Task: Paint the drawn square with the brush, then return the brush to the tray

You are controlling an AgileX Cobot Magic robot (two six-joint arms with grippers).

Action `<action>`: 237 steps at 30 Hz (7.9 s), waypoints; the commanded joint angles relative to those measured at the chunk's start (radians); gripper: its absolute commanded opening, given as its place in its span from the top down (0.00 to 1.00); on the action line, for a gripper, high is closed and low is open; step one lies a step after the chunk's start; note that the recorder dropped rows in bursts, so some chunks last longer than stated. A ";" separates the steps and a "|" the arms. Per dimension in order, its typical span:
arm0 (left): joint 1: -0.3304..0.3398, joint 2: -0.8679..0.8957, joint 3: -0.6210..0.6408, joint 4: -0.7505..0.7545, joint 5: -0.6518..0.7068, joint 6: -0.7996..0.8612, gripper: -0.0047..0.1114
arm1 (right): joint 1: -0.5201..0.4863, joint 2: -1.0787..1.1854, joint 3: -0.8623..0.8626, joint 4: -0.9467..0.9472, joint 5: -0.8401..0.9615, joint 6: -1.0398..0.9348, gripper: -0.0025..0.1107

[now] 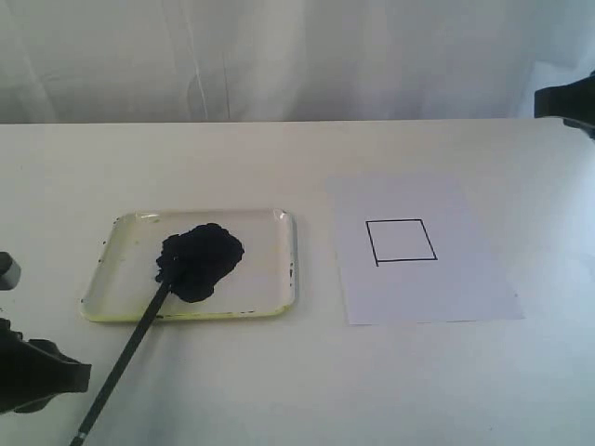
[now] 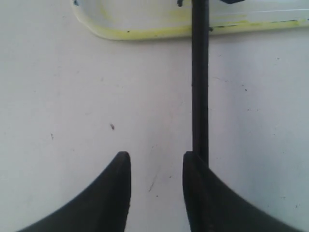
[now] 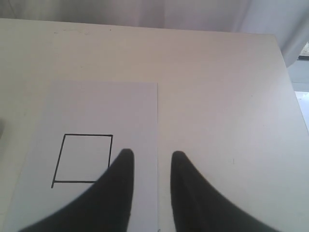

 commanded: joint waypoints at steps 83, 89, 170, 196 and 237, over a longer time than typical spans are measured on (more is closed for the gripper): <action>-0.183 0.374 0.009 0.199 -0.487 -0.300 0.96 | -0.001 0.000 -0.004 0.002 -0.007 -0.015 0.74; -0.183 0.337 -0.122 0.199 -0.261 -0.240 0.96 | -0.001 0.020 -0.004 0.002 0.039 -0.015 0.74; -0.109 0.894 -1.447 -0.070 0.782 0.795 0.96 | -0.086 1.005 -0.513 0.441 0.153 -0.778 0.79; -0.109 0.933 -1.471 -0.105 0.741 0.882 0.96 | -0.084 0.985 -0.513 0.435 0.151 -0.912 0.54; -0.111 0.973 -1.547 -0.148 0.793 1.025 0.96 | -0.082 1.004 -0.509 0.289 0.227 -0.928 0.56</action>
